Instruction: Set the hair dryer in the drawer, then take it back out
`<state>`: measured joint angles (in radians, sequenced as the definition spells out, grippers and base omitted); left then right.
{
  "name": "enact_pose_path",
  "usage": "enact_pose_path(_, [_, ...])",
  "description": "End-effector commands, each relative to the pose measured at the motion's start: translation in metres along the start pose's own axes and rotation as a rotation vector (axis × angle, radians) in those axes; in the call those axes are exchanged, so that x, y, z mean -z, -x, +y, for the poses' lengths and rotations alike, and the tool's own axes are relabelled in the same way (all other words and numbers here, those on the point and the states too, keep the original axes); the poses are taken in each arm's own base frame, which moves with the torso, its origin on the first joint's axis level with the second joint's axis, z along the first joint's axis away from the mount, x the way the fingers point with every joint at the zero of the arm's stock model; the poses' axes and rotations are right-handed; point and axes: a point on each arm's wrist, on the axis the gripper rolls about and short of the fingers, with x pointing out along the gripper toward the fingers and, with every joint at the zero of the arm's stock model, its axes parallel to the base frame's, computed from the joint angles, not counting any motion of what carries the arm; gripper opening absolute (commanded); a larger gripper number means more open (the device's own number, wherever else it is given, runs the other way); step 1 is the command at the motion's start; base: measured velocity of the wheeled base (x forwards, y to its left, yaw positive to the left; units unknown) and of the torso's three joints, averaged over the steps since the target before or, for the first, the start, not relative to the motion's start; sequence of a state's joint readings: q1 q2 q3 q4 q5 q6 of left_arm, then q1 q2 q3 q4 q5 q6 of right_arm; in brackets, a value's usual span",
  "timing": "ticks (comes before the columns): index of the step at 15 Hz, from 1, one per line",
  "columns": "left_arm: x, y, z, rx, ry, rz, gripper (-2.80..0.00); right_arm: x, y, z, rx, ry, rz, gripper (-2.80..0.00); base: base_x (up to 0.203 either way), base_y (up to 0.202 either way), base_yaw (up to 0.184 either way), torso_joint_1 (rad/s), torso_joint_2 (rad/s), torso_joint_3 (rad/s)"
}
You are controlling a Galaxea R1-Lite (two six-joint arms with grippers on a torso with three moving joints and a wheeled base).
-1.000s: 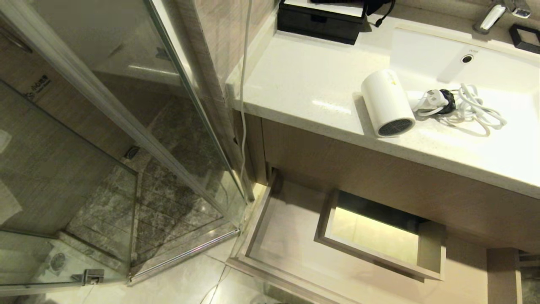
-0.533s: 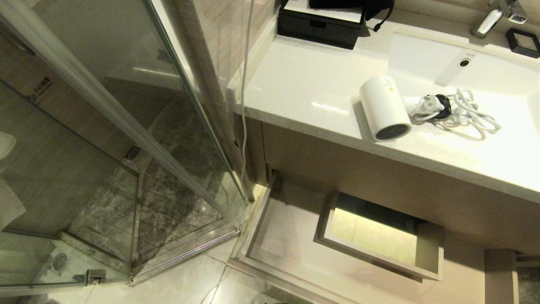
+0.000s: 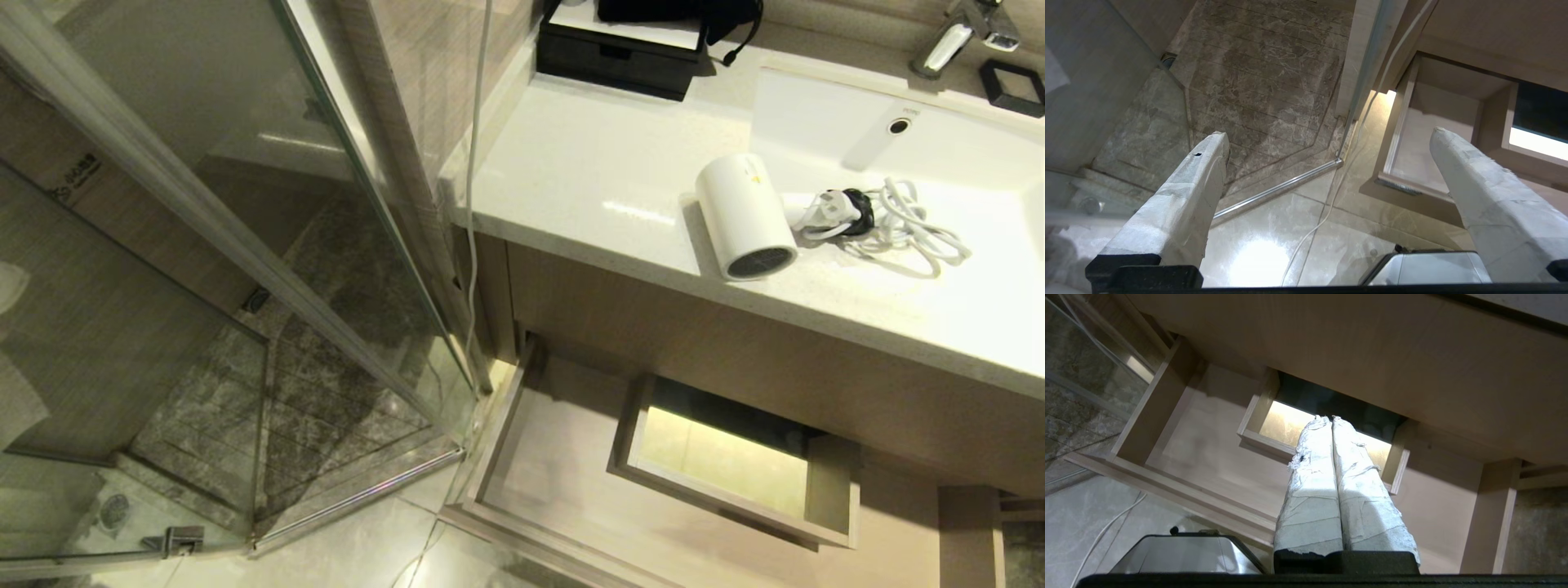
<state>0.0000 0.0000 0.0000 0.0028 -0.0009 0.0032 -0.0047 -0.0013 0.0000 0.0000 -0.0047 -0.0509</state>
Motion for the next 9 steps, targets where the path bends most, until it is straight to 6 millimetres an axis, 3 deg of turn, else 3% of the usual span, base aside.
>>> enact_pose_path(1, [0.0000,0.0000,0.0000,-0.001,0.000,0.000,0.00,-0.0002,-0.0001,0.0000,0.000,0.004,0.000,-2.80,0.000,0.000,0.000,0.239,-0.05,0.198])
enact_pose_path(9, [-0.0001,0.0000,0.0000,0.001,0.000,-0.001,0.00,-0.0002,-0.0001,0.0000,0.001,0.000,0.000,-2.80,0.000,0.000,0.000,0.310,-0.10,0.202])
